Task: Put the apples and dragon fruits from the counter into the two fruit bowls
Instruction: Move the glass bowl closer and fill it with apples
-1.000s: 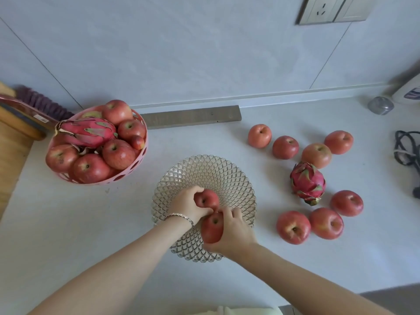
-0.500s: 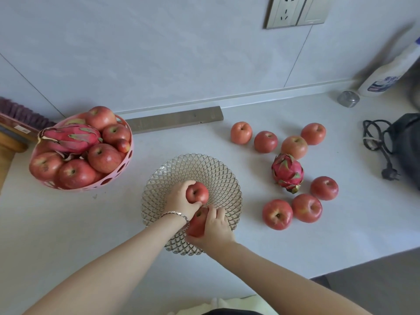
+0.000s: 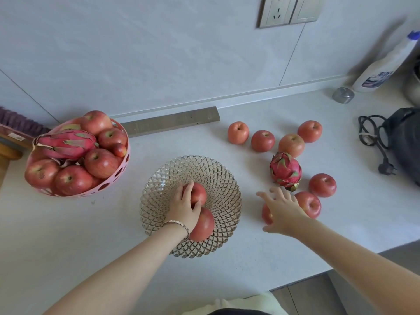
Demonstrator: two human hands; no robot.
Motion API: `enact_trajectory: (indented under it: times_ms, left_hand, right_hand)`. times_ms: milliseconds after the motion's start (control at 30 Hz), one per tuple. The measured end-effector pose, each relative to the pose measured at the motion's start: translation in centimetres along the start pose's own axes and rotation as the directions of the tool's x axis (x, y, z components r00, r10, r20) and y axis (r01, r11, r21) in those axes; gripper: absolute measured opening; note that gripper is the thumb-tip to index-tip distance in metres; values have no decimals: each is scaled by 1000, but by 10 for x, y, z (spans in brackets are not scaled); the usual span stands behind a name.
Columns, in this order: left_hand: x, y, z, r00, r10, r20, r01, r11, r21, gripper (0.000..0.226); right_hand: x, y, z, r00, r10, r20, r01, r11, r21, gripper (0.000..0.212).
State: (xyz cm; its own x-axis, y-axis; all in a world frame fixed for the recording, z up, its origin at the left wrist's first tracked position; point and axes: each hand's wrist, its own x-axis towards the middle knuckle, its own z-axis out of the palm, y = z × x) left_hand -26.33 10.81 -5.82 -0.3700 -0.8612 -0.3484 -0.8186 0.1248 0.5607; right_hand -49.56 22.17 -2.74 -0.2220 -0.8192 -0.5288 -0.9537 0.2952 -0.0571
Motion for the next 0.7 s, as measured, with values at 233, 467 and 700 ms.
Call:
enact_trajectory:
  times_ms: [233,467,700]
  left_hand:
    - [-8,-5,2,1000,29,7,-29,1000,2,65]
    - [-11,-13,-1,995,90,-35,-89,996,28,63]
    - [-15,-16,-4,993,100,-59,-104,993,-56,57]
  right_hand:
    - [11,6,9,999,37,18,-37,999,21,71]
    - [32,-35,-56,921,83,-380,149,827,542,78]
    - [88,-124,-81,973,-2,-229,146,778,612,68]
